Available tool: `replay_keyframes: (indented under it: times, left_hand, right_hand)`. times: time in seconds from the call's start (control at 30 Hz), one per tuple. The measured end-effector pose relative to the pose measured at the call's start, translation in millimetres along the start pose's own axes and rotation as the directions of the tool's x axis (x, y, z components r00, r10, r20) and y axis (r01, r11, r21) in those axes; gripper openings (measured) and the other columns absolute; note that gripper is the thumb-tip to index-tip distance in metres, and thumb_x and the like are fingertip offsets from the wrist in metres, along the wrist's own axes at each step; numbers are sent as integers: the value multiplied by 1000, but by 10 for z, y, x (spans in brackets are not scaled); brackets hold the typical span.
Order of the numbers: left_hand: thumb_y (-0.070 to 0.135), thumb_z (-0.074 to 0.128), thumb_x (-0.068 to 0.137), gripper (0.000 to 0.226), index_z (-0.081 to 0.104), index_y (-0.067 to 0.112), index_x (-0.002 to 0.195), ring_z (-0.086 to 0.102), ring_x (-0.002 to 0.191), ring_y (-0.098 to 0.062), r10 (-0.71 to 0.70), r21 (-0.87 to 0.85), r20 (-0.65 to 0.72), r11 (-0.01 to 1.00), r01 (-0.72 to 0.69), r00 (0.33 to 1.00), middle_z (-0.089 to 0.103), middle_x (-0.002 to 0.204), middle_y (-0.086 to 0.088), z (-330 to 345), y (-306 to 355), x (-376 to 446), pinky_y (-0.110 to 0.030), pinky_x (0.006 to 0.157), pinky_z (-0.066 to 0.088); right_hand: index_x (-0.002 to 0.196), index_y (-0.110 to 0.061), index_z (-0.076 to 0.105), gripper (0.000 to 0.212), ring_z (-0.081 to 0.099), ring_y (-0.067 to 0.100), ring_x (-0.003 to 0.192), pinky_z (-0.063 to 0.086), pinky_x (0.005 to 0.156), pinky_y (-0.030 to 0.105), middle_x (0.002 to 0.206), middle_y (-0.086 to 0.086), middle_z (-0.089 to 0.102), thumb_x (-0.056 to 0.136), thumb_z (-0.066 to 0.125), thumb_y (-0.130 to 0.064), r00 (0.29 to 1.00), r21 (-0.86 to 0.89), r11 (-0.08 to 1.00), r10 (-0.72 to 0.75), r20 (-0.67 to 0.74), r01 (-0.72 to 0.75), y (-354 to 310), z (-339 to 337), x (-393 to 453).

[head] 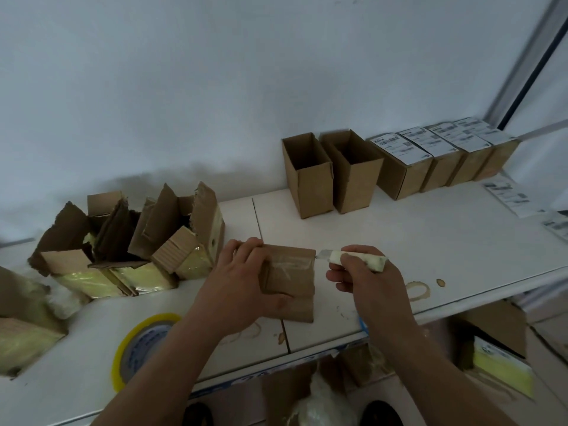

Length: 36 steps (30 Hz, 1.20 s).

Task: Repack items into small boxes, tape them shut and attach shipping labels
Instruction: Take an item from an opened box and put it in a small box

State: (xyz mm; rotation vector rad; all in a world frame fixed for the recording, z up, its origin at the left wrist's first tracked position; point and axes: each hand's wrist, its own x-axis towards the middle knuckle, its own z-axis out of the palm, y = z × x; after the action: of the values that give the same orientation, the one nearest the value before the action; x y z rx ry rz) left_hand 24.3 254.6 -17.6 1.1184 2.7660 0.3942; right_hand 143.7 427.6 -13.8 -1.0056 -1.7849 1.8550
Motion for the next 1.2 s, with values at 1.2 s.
replay_keyframes:
  times: [1.2]
  left_hand:
    - [43, 82, 71, 101, 21, 37, 152, 40, 126, -15, -201, -609, 143, 754, 246, 969, 32, 147, 6, -158, -384, -37, -33, 100, 47]
  right_hand:
    - [98, -26, 69, 11, 68, 13, 80, 57, 73, 28, 86, -1, 71, 93, 61, -19, 913, -243, 907, -261, 314, 343, -317, 79, -118]
